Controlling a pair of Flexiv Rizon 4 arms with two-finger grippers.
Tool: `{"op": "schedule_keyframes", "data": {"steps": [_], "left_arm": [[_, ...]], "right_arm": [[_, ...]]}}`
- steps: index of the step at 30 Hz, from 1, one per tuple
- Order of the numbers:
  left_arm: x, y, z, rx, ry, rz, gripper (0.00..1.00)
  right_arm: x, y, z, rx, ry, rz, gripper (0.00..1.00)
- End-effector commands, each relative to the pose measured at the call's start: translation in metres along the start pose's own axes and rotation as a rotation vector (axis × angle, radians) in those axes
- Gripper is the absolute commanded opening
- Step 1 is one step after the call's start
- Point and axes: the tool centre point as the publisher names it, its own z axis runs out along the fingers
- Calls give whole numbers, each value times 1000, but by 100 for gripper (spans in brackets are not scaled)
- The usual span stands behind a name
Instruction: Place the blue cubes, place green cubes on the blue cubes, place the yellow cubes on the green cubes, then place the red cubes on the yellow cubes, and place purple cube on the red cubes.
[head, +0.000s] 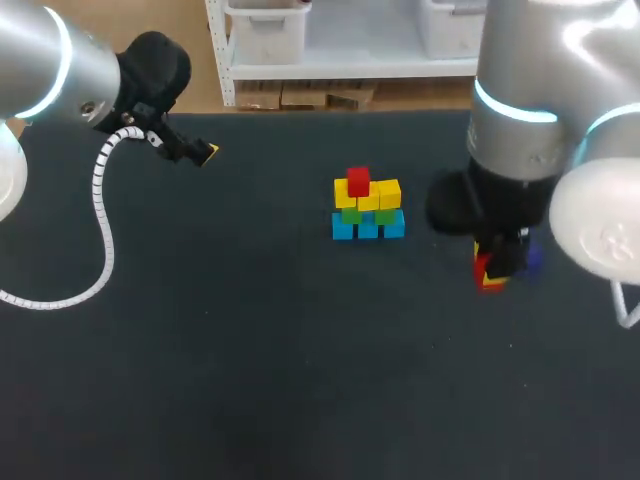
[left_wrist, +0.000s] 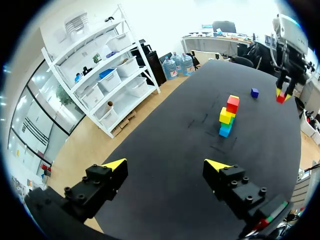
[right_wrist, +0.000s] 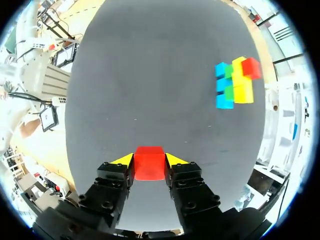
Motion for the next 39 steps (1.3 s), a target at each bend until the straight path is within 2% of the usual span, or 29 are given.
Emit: {"op": "schedule_keyframes", "data": {"steps": [1, 11, 24, 32, 39], "left_arm": [[1, 2, 0, 8, -4, 4, 100], [1, 2, 0, 8, -4, 4, 100], [1, 2, 0, 8, -4, 4, 100], [1, 2, 0, 8, -4, 4, 100], [1, 2, 0, 8, -4, 4, 100]], "right_arm": [[-6, -14, -18, -5, -6, -5, 0], [-23, -54, -31, 9, -40, -20, 0], [-47, -80, -23, -10, -101, -44, 0], [-65, -106, -28, -18, -97, -74, 0], [-71, -130, -29, -32, -94, -85, 0]]}}
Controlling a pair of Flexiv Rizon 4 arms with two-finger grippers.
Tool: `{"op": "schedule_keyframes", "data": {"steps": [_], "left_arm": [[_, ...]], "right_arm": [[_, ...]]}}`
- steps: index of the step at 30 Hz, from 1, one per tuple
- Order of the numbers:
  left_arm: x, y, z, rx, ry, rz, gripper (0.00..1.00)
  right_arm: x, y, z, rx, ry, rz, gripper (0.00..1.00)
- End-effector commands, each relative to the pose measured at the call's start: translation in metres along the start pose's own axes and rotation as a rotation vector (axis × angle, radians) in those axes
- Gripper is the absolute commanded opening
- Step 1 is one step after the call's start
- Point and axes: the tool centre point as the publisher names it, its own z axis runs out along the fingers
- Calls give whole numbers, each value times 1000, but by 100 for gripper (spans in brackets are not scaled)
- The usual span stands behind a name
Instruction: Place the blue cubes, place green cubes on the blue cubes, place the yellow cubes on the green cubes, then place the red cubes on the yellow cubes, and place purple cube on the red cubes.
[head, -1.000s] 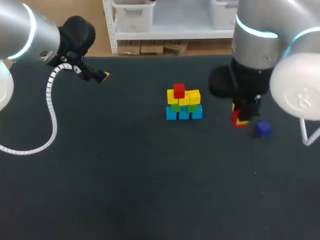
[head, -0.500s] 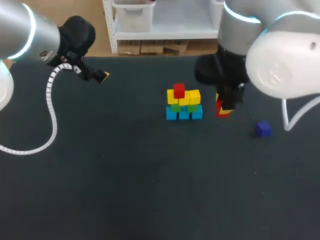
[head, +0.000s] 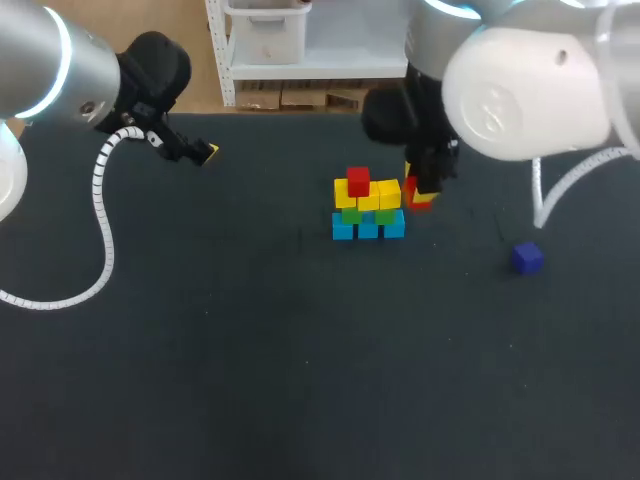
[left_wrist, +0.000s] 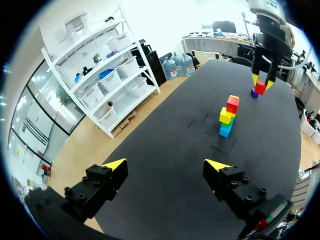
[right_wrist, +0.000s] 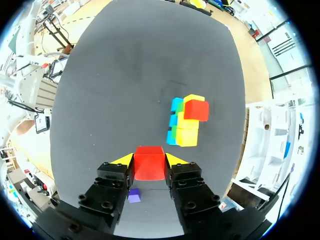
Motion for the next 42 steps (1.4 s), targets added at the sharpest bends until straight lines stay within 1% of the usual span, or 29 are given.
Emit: {"op": "schedule_keyframes", "data": {"steps": [1, 10, 19, 25, 31, 42], "left_arm": [[1, 2, 0, 8, -4, 4, 100], [1, 2, 0, 8, -4, 4, 100], [1, 2, 0, 8, -4, 4, 100], [1, 2, 0, 8, -4, 4, 100], [1, 2, 0, 8, -4, 4, 100], [1, 2, 0, 8, -4, 4, 100]], "right_arm": [[-4, -21, 4, -71, 5, -2, 0], [-6, -45, 10, -96, 10, 5, 0], [-12, -56, 14, -108, 16, 2, 0], [-14, -59, 16, -115, 14, -3, 0], [-17, -63, 24, -133, 15, -6, 0], [-21, -61, 28, -145, 16, -8, 0]]}}
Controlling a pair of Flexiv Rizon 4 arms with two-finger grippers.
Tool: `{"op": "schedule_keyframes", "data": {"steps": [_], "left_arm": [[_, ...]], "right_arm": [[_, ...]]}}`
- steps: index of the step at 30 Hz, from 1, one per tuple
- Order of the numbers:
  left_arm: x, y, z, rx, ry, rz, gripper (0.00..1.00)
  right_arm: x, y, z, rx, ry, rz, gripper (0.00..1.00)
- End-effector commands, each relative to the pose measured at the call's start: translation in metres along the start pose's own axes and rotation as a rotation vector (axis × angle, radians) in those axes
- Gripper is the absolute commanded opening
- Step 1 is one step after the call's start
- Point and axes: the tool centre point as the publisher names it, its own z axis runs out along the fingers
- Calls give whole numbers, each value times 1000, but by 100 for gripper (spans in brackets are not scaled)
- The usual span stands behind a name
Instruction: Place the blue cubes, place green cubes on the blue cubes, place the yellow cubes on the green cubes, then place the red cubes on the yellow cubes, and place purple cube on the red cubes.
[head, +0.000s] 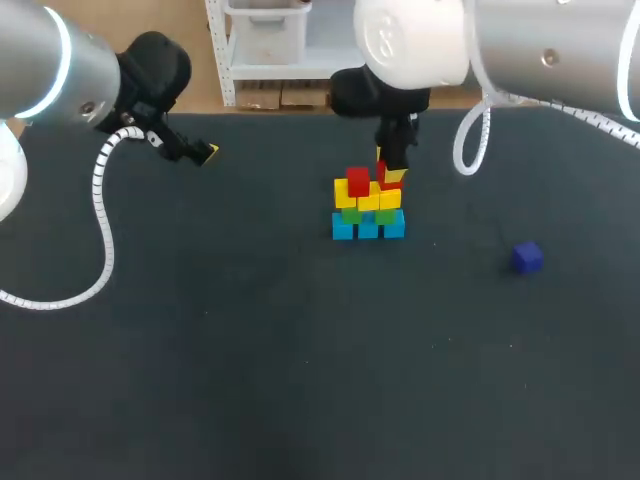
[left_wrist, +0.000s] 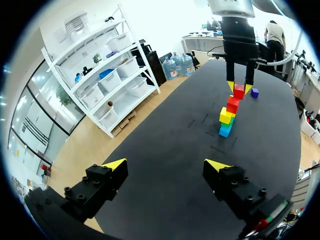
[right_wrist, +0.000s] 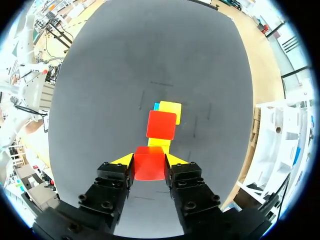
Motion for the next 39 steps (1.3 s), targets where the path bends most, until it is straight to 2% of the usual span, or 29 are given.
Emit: {"op": "schedule_keyframes", "data": {"steps": [1, 39], "left_arm": [[1, 2, 0, 8, -4, 4, 100], [1, 2, 0, 8, -4, 4, 100]], "right_arm": [[-3, -3, 0, -14, 2, -2, 0], [-10, -6, 13, -62, -15, 9, 0]]}}
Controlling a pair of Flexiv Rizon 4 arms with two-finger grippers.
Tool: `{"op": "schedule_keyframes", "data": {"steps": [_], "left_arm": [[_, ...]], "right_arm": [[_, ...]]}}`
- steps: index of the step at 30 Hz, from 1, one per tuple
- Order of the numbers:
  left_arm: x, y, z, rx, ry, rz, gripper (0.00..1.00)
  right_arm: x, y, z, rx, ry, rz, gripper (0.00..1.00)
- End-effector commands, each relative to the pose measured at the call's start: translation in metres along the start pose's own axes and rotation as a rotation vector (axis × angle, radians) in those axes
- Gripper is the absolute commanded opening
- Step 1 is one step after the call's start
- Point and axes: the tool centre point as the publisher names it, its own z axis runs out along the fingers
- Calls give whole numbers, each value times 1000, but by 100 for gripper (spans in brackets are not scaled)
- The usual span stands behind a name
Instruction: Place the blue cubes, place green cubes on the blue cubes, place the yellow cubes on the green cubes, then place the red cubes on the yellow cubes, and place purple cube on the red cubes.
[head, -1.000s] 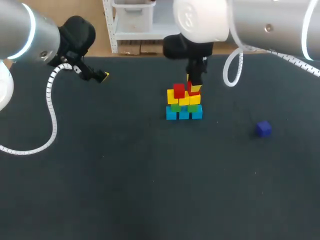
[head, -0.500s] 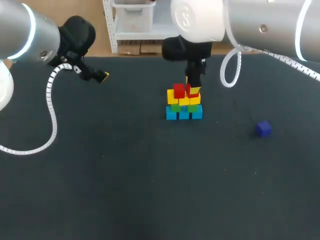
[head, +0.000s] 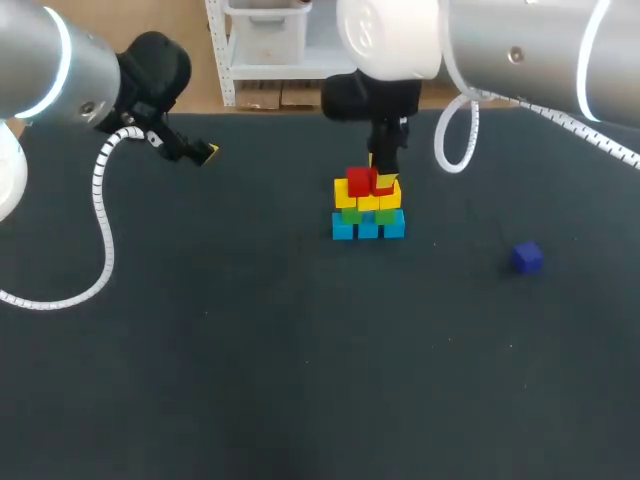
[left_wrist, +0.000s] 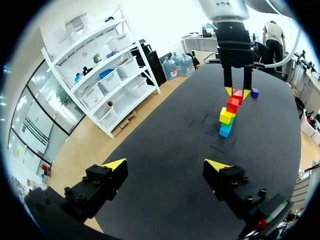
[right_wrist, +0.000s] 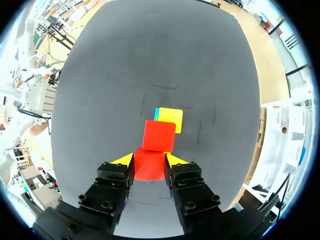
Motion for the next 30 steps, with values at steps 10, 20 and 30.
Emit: {"op": "schedule_keyframes", "data": {"steps": [10, 20, 30], "left_arm": [[1, 2, 0, 8, -4, 4, 100], [1, 2, 0, 8, -4, 4, 100], [1, 2, 0, 8, -4, 4, 100]], "right_arm": [[0, -3, 3, -16, -12, -5, 29], [1, -2, 3, -17, -20, -9, 62], [3, -1, 1, -5, -24, -4, 100]]}}
